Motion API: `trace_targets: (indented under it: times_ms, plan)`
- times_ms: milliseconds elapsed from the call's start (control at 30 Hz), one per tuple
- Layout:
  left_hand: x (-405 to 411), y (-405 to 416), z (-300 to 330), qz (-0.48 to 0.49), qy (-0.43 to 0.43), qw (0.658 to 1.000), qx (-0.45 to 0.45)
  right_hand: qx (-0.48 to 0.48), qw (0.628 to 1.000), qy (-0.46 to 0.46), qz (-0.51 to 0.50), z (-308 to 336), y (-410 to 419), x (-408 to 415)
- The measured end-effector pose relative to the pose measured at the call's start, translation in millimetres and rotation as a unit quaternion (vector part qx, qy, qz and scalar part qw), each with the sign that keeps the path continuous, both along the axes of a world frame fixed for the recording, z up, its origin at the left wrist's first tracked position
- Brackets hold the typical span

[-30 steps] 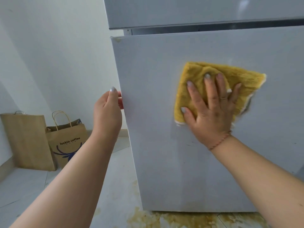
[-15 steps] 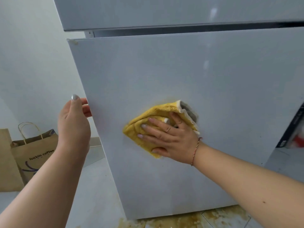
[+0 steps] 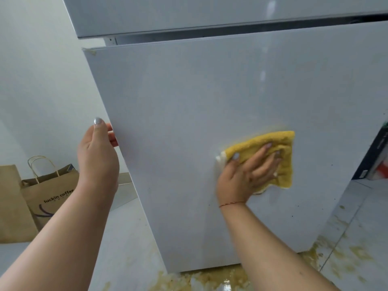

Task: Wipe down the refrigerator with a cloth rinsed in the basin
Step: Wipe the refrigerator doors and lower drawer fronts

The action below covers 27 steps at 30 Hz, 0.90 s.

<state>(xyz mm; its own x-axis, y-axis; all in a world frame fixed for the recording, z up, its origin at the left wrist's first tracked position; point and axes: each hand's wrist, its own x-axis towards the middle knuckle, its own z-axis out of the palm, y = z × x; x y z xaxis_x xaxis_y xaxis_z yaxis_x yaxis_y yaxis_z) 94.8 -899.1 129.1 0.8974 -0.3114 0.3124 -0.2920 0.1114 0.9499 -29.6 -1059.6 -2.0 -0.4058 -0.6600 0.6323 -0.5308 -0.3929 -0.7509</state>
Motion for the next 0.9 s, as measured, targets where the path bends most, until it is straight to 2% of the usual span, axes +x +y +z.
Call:
trace_targets:
  times_ms: [100, 167, 267, 367, 433, 467, 500, 567, 600, 667, 733, 833, 900]
  plan:
    - [2, -1, -1, -0.002, 0.002, 1.000, 0.002, -0.094, 0.987, 0.108, 0.072, -14, 36, 33]
    - [1, -1, -1, -0.002, 0.003, 1.000, -0.001, -0.174, 0.953, 0.215, 0.123, -24, 53, 50]
    - [-3, -1, -1, 0.004, 0.010, 1.000, -0.011, -0.309, 0.866, 0.352, 0.173, -36, 57, 62]
    - [-5, -2, -1, 0.007, 0.016, 1.000, -0.018, -0.435, 0.743, 0.451, 0.234, -37, 39, 49]
    - [-6, -2, -3, 0.019, 0.016, 0.999, -0.022, -0.475, 0.668, 0.509, 0.261, -34, 17, 27]
    - [-6, -4, -6, 0.039, 0.005, 0.999, -0.024, -0.484, 0.651, 0.526, 0.256, -32, 4, 12]
    - [-7, -3, -10, 0.076, -0.027, 0.997, -0.014, -0.487, 0.651, 0.529, 0.244, -30, -7, -2]
    - [-16, -2, -18, 0.156, -0.119, 0.981, 0.003, -0.480, 0.679, 0.515, 0.208, -26, -27, -32]
    - [-28, -3, -18, 0.159, -0.162, 0.974, -0.002, -0.473, 0.693, 0.510, 0.190, -21, -36, -47]
    - [-58, -14, -15, 0.093, -0.235, 0.967, 0.005, -0.455, 0.714, 0.506, 0.164, -3, -54, -76]
    - [-83, -29, -11, 0.031, -0.294, 0.954, 0.050, -0.444, 0.742, 0.480, 0.147, 21, -71, -100]
    - [-105, -55, -10, 0.004, -0.416, 0.901, 0.122, -0.407, 0.803, 0.421, 0.109, 53, -100, -132]
    - [-112, -70, -11, -0.004, -0.491, 0.858, 0.151, -0.348, 0.856, 0.374, 0.078, 64, -119, -154]
